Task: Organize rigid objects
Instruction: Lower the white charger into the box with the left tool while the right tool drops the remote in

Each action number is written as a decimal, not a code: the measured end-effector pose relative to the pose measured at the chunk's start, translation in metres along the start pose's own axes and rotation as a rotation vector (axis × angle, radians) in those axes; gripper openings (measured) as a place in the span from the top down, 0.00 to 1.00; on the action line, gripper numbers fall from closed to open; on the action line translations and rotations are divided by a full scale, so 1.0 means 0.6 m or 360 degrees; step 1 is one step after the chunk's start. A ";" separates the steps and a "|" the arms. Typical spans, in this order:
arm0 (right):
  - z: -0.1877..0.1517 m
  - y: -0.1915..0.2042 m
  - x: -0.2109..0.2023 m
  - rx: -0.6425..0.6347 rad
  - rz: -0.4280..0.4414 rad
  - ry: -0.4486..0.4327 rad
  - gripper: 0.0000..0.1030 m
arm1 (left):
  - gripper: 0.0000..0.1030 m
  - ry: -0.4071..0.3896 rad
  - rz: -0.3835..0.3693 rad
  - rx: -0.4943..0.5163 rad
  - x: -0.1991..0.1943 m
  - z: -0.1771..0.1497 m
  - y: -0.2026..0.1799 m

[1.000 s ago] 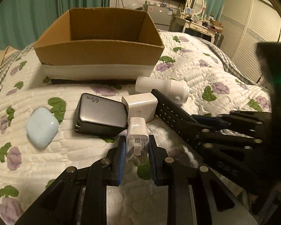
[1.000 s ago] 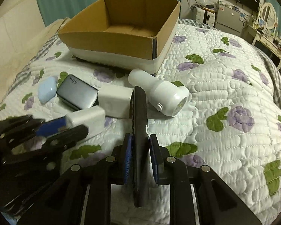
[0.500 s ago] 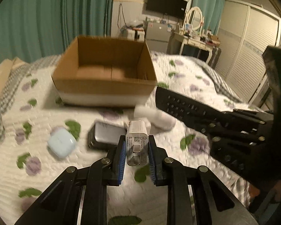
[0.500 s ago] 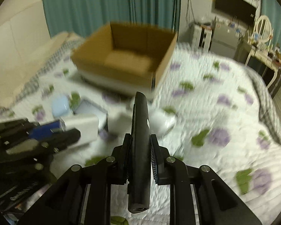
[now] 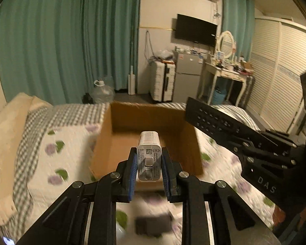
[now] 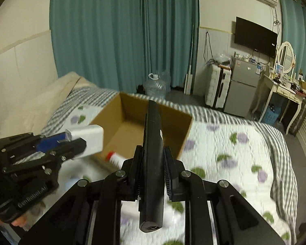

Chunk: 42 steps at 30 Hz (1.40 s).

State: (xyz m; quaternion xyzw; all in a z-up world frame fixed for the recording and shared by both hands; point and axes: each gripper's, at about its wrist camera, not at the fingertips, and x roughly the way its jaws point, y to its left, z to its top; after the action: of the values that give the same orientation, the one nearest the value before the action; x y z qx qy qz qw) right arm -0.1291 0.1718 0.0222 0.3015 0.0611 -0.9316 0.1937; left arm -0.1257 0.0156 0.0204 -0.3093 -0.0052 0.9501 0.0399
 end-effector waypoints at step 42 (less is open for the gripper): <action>0.023 -0.024 0.061 0.0129 0.0043 -0.0055 0.29 | 0.36 0.0009 0.0154 -0.0004 0.010 -0.013 0.059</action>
State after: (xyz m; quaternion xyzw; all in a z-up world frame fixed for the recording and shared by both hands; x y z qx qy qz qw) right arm -0.1692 0.1698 0.0117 0.2938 0.0160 -0.9357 0.1948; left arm -0.1283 -0.0193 0.0092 -0.3120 0.0086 0.9500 -0.0065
